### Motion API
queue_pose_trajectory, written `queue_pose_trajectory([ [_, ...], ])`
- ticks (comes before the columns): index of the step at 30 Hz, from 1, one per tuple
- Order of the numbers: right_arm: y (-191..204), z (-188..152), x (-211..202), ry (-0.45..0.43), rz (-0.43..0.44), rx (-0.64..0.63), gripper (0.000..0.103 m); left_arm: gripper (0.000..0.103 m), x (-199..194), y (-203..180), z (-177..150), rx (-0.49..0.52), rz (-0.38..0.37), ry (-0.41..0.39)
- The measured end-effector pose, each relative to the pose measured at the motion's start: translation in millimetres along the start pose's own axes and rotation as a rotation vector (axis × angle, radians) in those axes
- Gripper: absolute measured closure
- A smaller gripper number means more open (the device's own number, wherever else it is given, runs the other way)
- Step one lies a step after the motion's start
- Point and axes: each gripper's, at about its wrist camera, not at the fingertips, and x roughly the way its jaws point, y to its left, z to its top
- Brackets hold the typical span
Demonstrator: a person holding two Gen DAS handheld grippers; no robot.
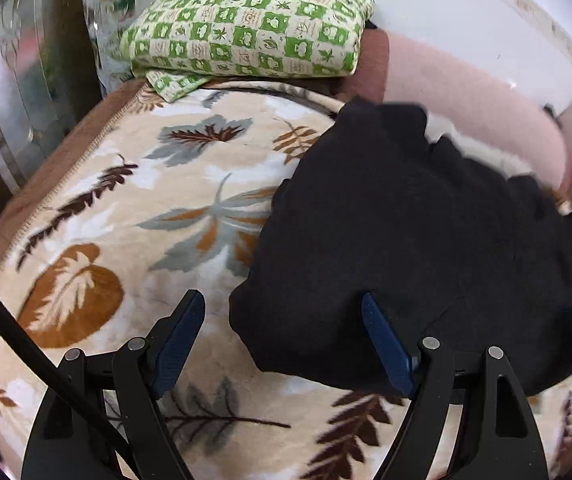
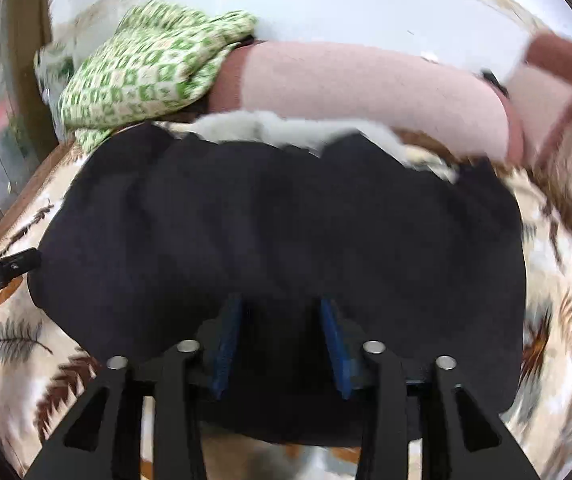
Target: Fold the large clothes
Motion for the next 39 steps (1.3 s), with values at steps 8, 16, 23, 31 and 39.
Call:
queue_pose_trajectory([
  [8,-53.9,-12.9,-20.1,-0.121,-0.148,0.205,0.069,0.019,-4.4,12.3,2.7,-0.041,0.050,-0.012],
  [16,-60.6,-10.9,-45.6,-0.156,-0.220,0.157,0.059,0.019,-37.2,-10.7,-11.7,0.018,0.049,-0.102],
  [23,-33.0,-19.9,-65.3,-0.178,-0.197,0.105,0.047,0.019,-68.1,-48.6,-36.9,0.127,0.029,-0.195],
  [31,4.4,-48.5,-93.8,-0.193,-0.214,0.063,0.028,0.019,-108.8,-62.9,-58.6,0.148,-0.037,-0.237],
  [39,23.3,-75.1,-90.9,-0.153,-0.272,-0.033,0.027,0.019,-113.8,-72.3,-87.5,0.174,-0.071,-0.176],
])
